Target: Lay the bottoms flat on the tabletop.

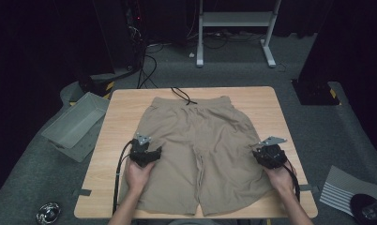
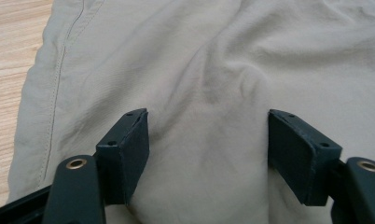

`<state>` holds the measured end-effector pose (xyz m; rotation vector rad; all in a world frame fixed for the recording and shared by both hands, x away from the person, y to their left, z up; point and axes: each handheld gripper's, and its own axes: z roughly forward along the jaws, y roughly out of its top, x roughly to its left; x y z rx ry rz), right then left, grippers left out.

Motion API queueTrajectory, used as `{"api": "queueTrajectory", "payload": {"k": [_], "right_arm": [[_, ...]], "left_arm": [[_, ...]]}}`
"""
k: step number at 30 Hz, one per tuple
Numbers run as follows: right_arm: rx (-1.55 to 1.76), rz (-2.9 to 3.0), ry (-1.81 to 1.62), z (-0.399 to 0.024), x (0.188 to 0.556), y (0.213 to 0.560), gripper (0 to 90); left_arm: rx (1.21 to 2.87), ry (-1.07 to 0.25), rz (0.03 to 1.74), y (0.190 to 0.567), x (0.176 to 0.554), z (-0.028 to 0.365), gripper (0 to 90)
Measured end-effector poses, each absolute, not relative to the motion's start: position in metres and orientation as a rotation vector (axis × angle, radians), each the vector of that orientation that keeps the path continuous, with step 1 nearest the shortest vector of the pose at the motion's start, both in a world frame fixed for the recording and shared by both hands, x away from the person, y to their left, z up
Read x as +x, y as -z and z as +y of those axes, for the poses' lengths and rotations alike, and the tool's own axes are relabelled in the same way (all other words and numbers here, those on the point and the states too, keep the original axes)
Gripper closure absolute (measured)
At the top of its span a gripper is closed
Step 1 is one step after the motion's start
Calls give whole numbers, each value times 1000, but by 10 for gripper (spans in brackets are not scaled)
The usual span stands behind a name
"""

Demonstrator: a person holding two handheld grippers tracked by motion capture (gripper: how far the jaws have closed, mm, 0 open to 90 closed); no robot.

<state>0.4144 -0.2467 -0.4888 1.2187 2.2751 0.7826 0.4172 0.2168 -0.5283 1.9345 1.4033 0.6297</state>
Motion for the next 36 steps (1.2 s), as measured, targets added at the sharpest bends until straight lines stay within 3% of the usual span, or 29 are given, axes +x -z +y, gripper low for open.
{"api": "queueTrajectory", "payload": {"k": [3,9,23,26,27,30,36], "right_arm": [[1244,2232,-784,-239,436,484,576],[1346,2251,-754,-236,466,509,547],[1278,2261,-854,-262,388,515,489],[1292,2223,-902,-264,395,519,565],[1278,2211,-921,-264,399,520,679],[1235,2221,-889,-260,409,519,863],[1190,2253,-855,-254,402,507,883]], "left_arm": [[1934,-632,1404,528,417,217,307],[1934,-633,1404,528,417,217,308],[1934,-635,1402,528,417,216,307],[1929,-633,1405,528,417,216,307],[1927,-633,1406,529,418,216,306],[1923,-633,1413,529,418,216,306],[1924,-635,1413,528,418,216,306]]}}
